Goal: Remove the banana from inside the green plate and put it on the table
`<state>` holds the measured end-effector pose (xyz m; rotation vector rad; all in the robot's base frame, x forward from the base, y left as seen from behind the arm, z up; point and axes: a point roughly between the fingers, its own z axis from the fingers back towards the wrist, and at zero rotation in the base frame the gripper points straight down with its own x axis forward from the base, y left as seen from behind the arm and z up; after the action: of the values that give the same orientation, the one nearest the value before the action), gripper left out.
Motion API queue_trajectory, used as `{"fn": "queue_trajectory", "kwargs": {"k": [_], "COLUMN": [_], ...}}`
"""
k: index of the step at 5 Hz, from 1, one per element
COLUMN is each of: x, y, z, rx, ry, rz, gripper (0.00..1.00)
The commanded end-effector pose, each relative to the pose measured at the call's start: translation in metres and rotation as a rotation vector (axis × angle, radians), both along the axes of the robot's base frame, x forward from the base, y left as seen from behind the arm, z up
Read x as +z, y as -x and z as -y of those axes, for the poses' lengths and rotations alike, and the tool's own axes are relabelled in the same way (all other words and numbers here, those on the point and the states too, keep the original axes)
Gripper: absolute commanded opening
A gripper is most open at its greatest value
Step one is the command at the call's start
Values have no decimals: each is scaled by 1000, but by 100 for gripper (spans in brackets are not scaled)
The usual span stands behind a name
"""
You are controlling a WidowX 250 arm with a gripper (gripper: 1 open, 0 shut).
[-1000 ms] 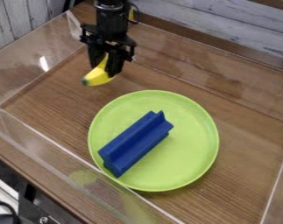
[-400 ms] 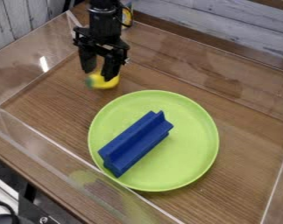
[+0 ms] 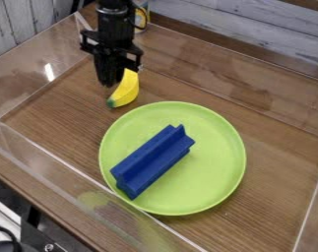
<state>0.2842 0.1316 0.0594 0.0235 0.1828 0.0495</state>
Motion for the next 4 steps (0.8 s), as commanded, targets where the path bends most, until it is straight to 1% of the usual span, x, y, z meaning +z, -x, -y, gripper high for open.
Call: {"fn": "queue_trajectory", "kwargs": {"k": [1,2,3,4], "x": [20,20,20,20], "y": [-1,1,2,3], "z": [-7,-8,-8,-8], "rx": [8,10,10,9], "ry": [-26,-26,-23,-20], "rz": [58,53,55,55], "gripper": [100,100,0,0]}}
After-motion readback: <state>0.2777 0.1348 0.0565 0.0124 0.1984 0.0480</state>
